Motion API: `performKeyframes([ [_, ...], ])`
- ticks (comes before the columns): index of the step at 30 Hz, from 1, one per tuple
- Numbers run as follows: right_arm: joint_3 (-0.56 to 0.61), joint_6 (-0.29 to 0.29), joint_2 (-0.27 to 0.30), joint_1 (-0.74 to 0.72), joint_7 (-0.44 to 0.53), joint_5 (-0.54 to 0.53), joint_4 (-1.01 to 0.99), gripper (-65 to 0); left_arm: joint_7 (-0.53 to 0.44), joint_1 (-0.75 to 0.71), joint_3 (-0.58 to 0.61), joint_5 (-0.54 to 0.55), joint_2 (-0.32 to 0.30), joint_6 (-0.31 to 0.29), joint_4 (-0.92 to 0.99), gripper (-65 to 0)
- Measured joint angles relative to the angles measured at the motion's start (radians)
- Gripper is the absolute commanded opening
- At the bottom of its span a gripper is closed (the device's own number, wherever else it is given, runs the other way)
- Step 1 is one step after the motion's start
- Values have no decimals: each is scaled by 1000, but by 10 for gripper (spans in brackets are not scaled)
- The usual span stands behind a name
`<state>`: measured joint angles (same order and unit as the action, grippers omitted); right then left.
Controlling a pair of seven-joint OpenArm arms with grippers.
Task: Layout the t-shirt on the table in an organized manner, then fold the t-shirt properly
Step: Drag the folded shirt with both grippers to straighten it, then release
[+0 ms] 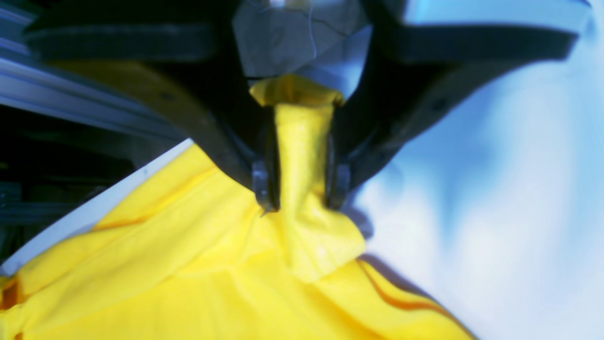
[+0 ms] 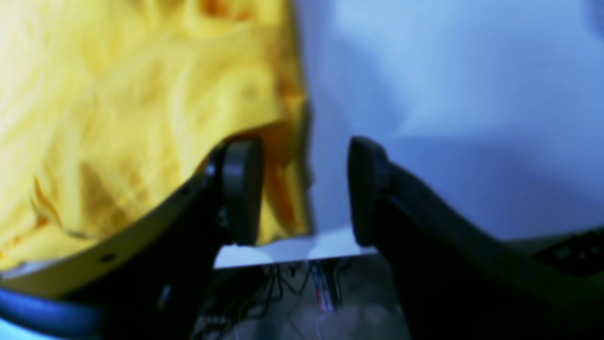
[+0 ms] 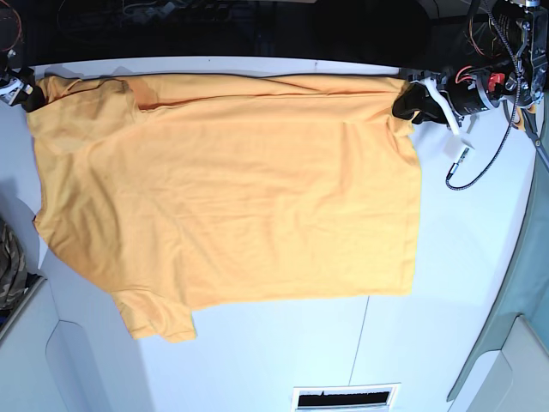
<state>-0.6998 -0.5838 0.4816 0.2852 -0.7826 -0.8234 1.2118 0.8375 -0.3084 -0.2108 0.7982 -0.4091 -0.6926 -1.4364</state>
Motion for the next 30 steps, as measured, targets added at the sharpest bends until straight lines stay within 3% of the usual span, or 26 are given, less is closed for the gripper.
performKeyframes([
  [4, -60, 0, 8, 0, 0, -26, 0, -359, 0, -1, 0, 42, -12, 0, 0, -467],
  [11, -59, 3, 21, -59, 76, 8, 0, -359, 0, 4, 0, 45, -11, 0, 0, -467],
  [23, 137, 4, 20, -217, 119, 44, -203, -365, 0, 4, 0, 45, -11, 0, 0, -467],
  [26, 154, 4, 15, -217, 130, 31, -212, -453, 0, 4, 0, 45, -11, 0, 0, -467],
  [30, 155, 4, -2, -218, 131, 32, -212, -650, 0, 4, 0, 43, -11, 0, 0, -467],
])
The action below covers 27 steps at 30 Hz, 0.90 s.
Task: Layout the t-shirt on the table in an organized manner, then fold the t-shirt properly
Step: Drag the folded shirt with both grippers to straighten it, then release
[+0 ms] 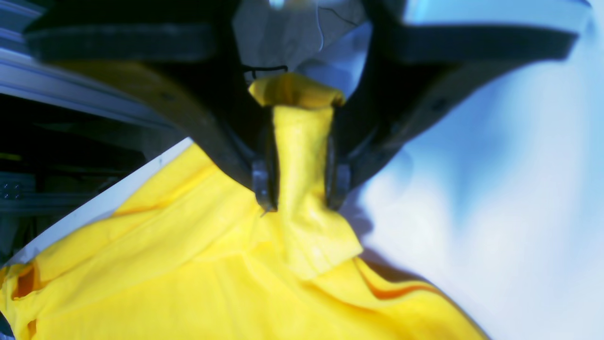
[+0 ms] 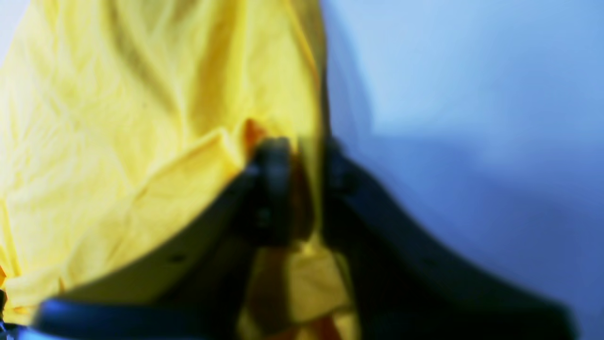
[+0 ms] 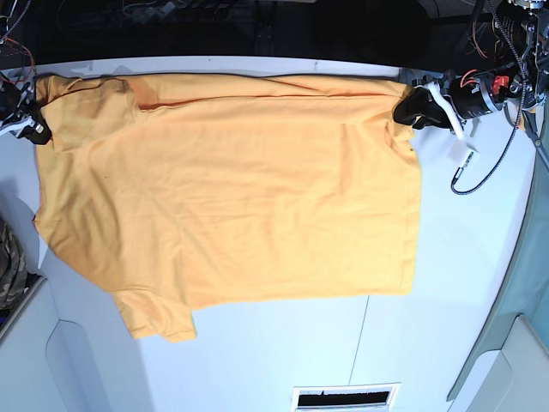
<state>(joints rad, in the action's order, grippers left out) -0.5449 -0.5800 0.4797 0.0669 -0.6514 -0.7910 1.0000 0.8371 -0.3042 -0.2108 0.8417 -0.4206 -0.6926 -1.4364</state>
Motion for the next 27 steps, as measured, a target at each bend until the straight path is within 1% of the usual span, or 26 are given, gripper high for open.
performKeyframes([
  [4, -10, 0, 0, 0, -1, 7, 16, -650, 0, 0, 0, -16, 0, 0, 0, -468],
  [11, -135, -4, 0, 2, -8, 24, 153, -650, 0, 0, 0, -40, 2, 0, 0, -468],
  [13, -153, -3, 2, 0, -20, 23, 183, -650, 0, 0, 0, -47, 2, 0, 0, -468],
  [14, -153, -3, 3, 0, -34, 23, 192, -610, 0, 0, 0, -50, 2, 0, 0, -468],
  [16, -154, -1, 1, 0, -52, 24, 194, -458, 0, 0, 0, -51, 2, 0, 0, -468],
  [17, -154, -1, -2, 2, -60, 25, 194, -396, 0, 0, 0, -52, 2, 0, 0, -468],
  [18, -154, 0, -6, 5, -60, 25, 194, -350, 0, 0, 0, -52, 2, 0, 0, -468],
  [19, -154, 0, -10, 5, -61, 27, 194, -324, 0, 0, 0, -52, 2, 0, 0, -468],
  [22, -153, 0, -11, 11, -71, 48, 194, -320, 0, 0, 0, -57, 2, 0, 0, -468],
  [27, -154, 3, -9, 26, -71, 63, 194, -320, 0, 0, 0, -95, 2, 0, 0, -468],
])
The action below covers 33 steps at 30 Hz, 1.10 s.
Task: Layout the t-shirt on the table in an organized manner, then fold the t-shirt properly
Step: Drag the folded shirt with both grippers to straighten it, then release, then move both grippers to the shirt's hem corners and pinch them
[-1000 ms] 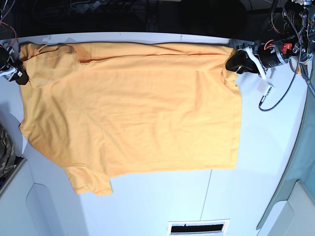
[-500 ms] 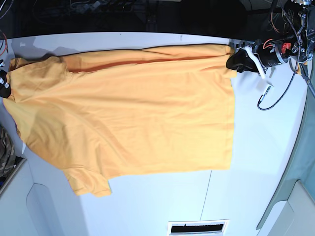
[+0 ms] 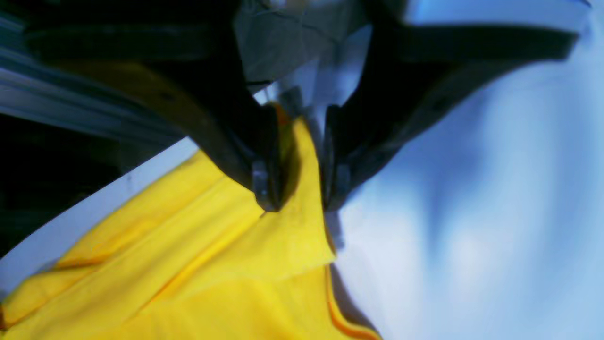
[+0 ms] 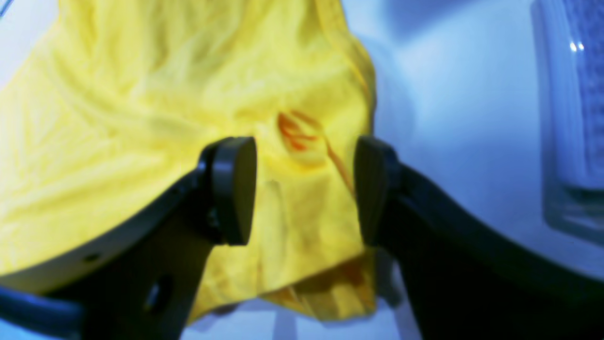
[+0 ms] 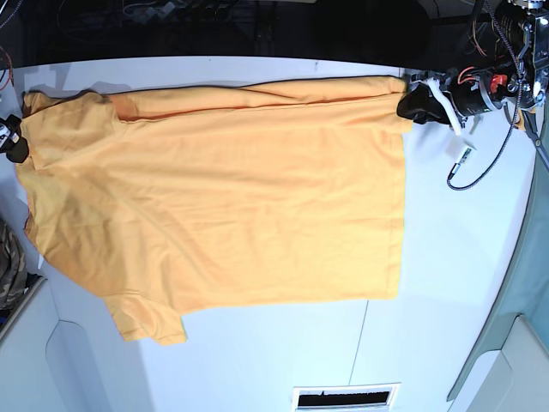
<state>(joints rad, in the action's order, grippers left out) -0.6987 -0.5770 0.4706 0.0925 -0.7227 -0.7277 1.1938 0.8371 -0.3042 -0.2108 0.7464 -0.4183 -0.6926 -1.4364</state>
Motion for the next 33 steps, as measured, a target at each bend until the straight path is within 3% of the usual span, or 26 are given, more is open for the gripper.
performKeyframes([
  [6, 0, 2, 0, -4, 82, -6, 0, -320, 0, 0, 0, 31, 0, 0, 0, -468],
  [18, 18, 16, 0, -147, 110, 45, -25, -320, -2, 70, -43, 48, -1, 0, -2, -467],
  [28, 258, 52, 0, -359, 334, 236, -288, -321, -6, 85, -47, 51, -39, 0, -2, -467],
  [33, 377, 114, 0, -442, 391, 290, -438, -325, -86, 103, -46, 29, -39, 0, -2, -470],
])
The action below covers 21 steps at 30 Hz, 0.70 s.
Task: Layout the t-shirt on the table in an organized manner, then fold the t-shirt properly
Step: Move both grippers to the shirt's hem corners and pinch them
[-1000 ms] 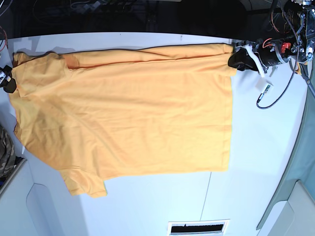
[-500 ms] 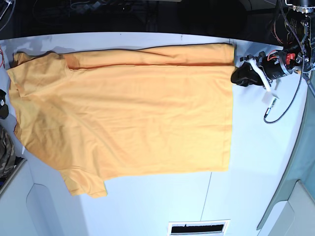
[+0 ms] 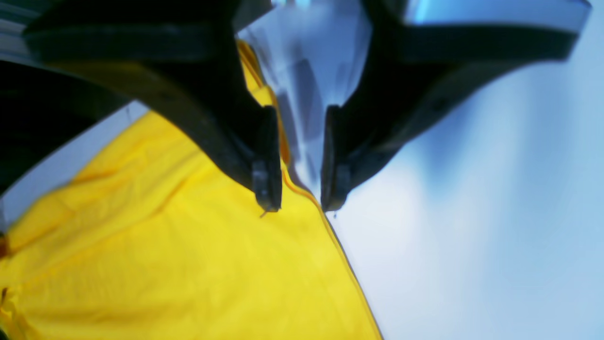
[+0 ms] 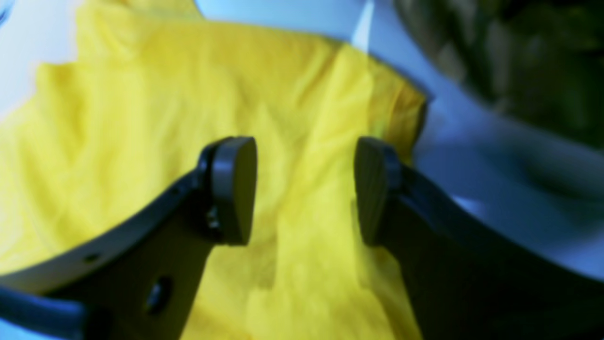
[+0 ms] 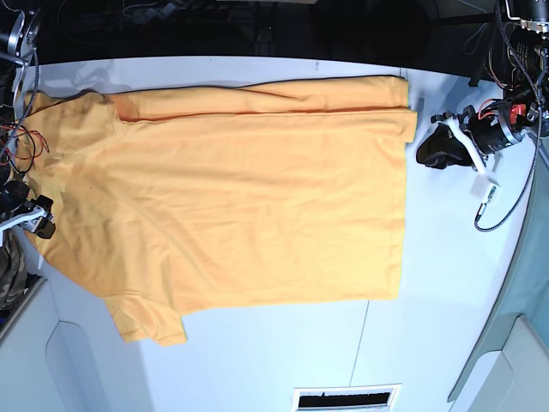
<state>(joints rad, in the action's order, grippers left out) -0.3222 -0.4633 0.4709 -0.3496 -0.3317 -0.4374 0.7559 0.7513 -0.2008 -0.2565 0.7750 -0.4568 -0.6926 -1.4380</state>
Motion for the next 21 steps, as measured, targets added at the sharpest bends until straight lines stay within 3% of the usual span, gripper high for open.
performKeyframes([
  [3, 32, 0, -5, 3, -2, 12, -31, -422, -41, 47, 0, -35, 18, 3, 0, -528],
  [6, 32, 0, -23, 14, -17, 65, -34, -577, -47, 110, 19, -51, 54, 3, 43, -650],
  [8, 32, -12, -32, 19, -24, 60, -33, -650, -45, 149, 63, -60, 71, 3, 112, -650],
  [13, 32, -49, -43, 47, -97, 24, 8, -650, -69, 230, 172, -130, 113, -11, 322, -650],
  [17, 32, -61, -47, 119, -175, -45, 106, -650, -75, 279, 184, -131, 100, -25, 416, -650],
  [21, 32, -59, -53, 216, -189, -57, 233, -650, -88, 257, 183, -116, 58, -27, 422, -650],
])
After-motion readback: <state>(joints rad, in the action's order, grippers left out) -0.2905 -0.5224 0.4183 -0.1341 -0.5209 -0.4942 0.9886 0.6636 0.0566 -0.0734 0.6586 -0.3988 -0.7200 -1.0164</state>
